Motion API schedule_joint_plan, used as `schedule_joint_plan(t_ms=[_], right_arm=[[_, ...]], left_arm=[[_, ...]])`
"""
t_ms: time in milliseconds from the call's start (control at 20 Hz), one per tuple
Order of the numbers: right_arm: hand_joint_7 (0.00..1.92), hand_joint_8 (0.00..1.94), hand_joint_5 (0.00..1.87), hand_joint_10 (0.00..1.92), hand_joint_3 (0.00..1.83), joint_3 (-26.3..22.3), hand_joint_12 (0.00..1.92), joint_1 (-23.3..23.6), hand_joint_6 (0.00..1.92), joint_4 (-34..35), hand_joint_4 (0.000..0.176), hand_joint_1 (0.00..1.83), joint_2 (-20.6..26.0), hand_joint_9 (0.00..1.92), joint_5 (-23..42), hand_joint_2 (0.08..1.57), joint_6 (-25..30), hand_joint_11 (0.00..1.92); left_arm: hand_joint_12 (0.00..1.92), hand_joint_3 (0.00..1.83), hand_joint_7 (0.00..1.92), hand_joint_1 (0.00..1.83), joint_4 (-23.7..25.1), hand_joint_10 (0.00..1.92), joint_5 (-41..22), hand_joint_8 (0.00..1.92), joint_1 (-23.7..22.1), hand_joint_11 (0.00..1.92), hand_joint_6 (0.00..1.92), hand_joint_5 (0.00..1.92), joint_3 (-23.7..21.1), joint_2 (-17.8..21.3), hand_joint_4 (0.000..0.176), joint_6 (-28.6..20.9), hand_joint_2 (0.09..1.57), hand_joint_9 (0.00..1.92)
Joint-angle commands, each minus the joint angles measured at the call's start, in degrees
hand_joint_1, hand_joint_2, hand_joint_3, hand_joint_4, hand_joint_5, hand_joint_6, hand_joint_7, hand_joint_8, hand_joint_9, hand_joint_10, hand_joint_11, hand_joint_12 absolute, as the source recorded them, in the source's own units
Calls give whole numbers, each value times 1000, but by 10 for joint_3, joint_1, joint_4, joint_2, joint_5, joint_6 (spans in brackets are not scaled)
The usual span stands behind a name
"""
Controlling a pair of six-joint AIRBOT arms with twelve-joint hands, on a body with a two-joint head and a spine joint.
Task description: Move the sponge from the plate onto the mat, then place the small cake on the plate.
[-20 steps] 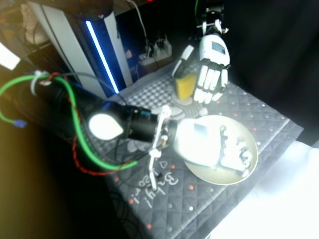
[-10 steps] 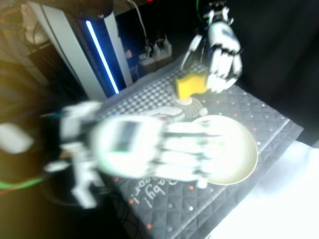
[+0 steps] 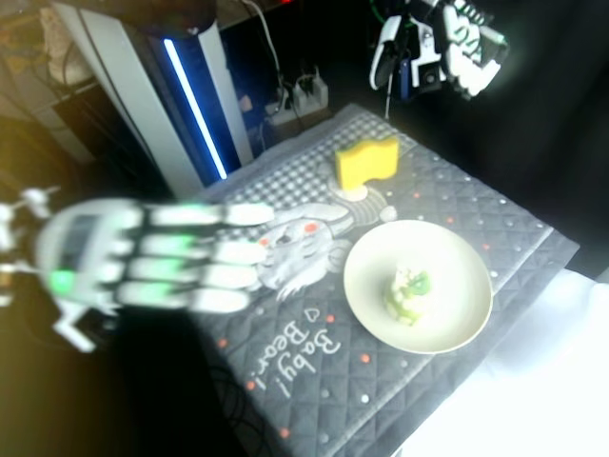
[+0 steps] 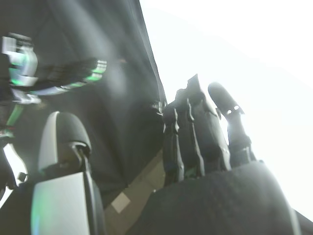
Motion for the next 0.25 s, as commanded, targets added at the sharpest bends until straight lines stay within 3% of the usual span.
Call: schedule_joint_plan(t_ms=[0, 50, 100, 200], right_arm=[[195, 6, 204, 10, 1, -6, 0, -9, 5, 27, 105, 835, 5, 101, 115, 1039, 0, 0], [223, 12, 215, 21, 0, -16, 0, -32, 5, 43, 101, 824, 5, 139, 141, 1028, 0, 0], [230, 10, 224, 27, 0, -25, 0, -53, 6, 58, 89, 780, 5, 166, 161, 1024, 0, 0], [211, 0, 236, 12, 3, -32, 0, -106, 9, 86, 91, 746, 4, 145, 191, 1040, 8, 0]], left_arm=[[1194, 8, 451, 818, -12, 7, -94, 4, 1, 0, 0, 316, -3, 0, 15, -2, 922, 481], [1141, 11, 427, 804, -18, 5, -105, 1, 6, 0, 0, 283, -5, -1, 36, -2, 941, 473], [1052, 12, 296, 796, -23, 2, -113, 0, 11, 0, 0, 193, -7, -3, 33, -2, 962, 380], [955, 8, 187, 743, -34, 0, -141, 0, 28, 0, 0, 134, -15, -10, 41, -2, 985, 293]])
